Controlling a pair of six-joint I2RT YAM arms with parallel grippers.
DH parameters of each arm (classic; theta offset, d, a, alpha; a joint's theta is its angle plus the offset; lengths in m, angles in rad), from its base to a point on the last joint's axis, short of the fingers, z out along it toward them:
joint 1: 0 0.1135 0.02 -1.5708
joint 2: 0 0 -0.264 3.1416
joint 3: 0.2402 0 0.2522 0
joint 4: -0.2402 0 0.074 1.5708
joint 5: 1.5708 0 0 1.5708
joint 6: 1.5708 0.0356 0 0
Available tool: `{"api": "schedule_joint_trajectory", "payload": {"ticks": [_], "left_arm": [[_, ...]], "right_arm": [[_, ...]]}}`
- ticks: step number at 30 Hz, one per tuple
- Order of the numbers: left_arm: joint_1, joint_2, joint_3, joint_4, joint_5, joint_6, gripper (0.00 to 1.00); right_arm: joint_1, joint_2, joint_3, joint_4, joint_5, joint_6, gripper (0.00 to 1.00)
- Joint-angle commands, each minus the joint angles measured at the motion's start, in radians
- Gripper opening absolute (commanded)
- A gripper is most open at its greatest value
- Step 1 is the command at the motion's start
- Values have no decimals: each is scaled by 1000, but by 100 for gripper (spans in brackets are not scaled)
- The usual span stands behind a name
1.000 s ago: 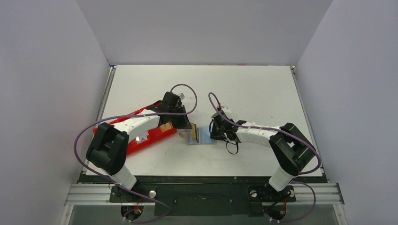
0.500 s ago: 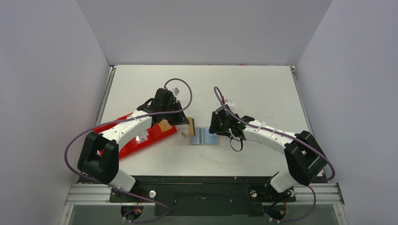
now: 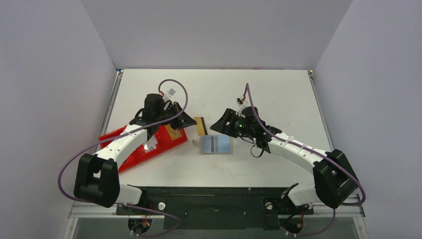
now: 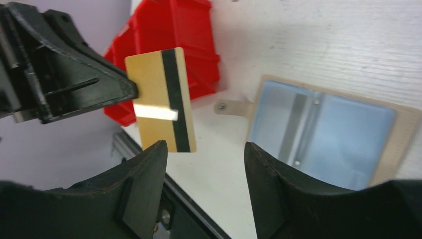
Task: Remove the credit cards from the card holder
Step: Place the credit card in the storage box.
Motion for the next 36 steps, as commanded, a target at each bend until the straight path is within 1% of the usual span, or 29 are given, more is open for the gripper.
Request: {"api": "schedule_joint_trajectory", "payload": {"ticks": [1,4,7,10,12,15,17,19,20,21,22,24,27,29,36], "left_arm": [[25,-44,-31,245,162,-115,0],[35,-43,-57,341,195,-179,0],[39,-35,-68,383,216,-210,0],[43,-30,-86,459,230,-261,0],[45,-27,-94,495,238,-283,0],[46,-18,-98,509,243,-299,0],[46,-15,-102,523,247,-309,0],[45,-13,-102,530,247,-313,0],[45,-11,-102,531,248,-313,0],[45,-11,-104,531,252,-313,0],[46,-9,-104,533,255,-313,0],[46,-7,-106,536,262,-313,2],[45,-10,-115,549,265,-315,13],[44,-10,-119,556,269,-318,19],[44,-7,-132,604,280,-352,27]], "right_arm": [[-2,-29,-13,255,-128,102,54],[-1,-12,-19,296,-152,136,51],[-2,-4,-28,334,-160,155,49],[-2,-2,-44,364,-167,175,46],[-3,-2,-49,370,-169,182,44],[-3,-4,-58,384,-177,195,40],[-3,-4,-62,395,-183,205,33],[-3,-3,-67,412,-187,218,16],[-3,-2,-68,420,-189,221,12],[-3,-3,-71,426,-191,227,4],[-2,0,-71,435,-194,230,1],[-3,3,-72,449,-204,241,0],[-3,7,-73,469,-212,258,0],[-3,13,-71,484,-222,271,0],[0,61,-75,616,-285,362,0]]}}
